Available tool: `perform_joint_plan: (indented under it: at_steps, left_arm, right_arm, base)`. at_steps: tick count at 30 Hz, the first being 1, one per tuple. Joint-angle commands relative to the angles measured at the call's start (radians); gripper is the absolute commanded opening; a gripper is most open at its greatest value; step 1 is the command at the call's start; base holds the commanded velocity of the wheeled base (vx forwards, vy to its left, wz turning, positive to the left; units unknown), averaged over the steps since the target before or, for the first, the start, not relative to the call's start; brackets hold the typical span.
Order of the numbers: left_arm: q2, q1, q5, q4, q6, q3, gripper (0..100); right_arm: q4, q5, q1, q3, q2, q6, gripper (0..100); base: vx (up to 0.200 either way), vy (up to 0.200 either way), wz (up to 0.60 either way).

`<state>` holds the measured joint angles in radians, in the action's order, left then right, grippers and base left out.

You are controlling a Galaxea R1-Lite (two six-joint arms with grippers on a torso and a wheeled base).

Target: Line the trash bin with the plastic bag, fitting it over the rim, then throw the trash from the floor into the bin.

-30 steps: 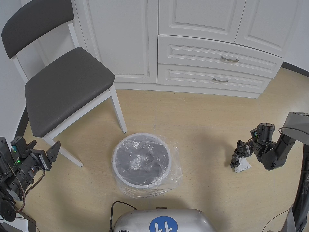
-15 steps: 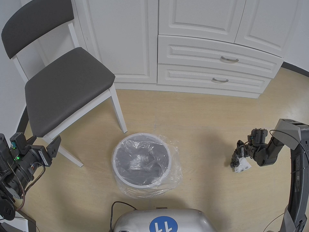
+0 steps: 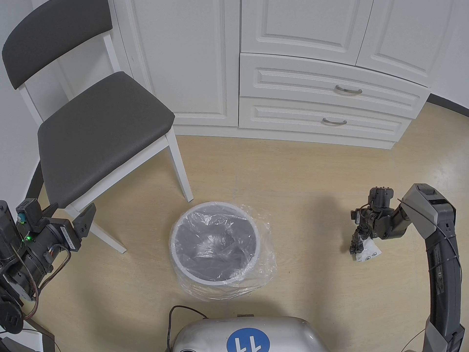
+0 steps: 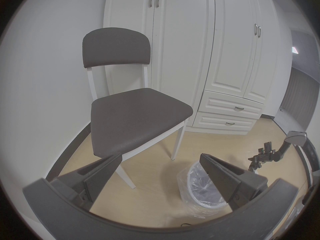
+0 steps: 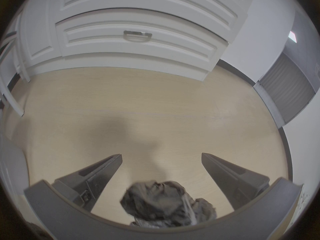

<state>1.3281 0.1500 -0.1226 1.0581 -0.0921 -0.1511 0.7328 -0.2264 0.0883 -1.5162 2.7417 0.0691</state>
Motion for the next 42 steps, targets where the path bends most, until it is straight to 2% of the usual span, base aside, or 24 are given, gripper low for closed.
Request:
perform_joint_plan:
  at_steps: [1,5,11,13,14,17,26,36,37,42]
  left_arm:
    - [0.011,0.002,0.0,0.0,-0.001,-0.005,100]
    - [0.017,0.002,0.0,0.0,-0.003,-0.005,100]
    - [0.037,0.002,0.0,0.0,-0.032,-0.008,100]
    - [0.037,0.002,0.0,0.0,-0.032,-0.01,100]
    - [0.036,0.003,0.0,0.002,-0.031,-0.013,100]
    - [0.033,0.005,-0.002,0.002,-0.026,-0.013,100]
    - [0.039,0.04,-0.048,0.002,-0.028,-0.018,100]
    - [0.026,0.051,-0.049,0.003,-0.028,-0.051,100]
    - [0.026,0.051,-0.049,0.003,-0.028,-0.051,100]
    - [-0.017,0.051,-0.049,0.0,-0.026,-0.033,100]
  right_arm:
    - [-0.105,-0.008,-0.002,-0.188,0.13,-0.08,100]
    - [-0.15,-0.008,0.001,-0.236,0.147,-0.084,100]
    - [-0.351,-0.01,-0.001,-0.401,0.219,-0.161,100]
    - [-0.397,-0.022,-0.002,-0.484,0.26,-0.184,100]
    - [-0.409,-0.051,-0.002,-0.484,0.288,-0.196,100]
    - [-0.415,-0.071,-0.001,-0.484,0.289,-0.196,100]
    - [-0.437,-0.054,-0.001,-0.484,0.288,-0.209,100]
    - [-0.458,-0.039,-0.001,-0.484,0.286,-0.236,100]
    - [-0.458,-0.039,-0.001,-0.484,0.286,-0.236,0]
    - [-0.483,-0.042,-0.001,-0.484,0.283,-0.258,0]
  base:
    - [0.0,0.0,0.0]
    - [0.0,0.0,0.0]
    - [0.0,0.0,0.0]
    - [0.0,0.0,0.0]
    - [0.0,0.0,0.0]
    - [0.0,0.0,0.0]
    - [0.0,0.0,0.0]
    - [0.0,0.0,0.0]
    - [0.0,0.0,0.0]
    - [0.0,0.0,0.0]
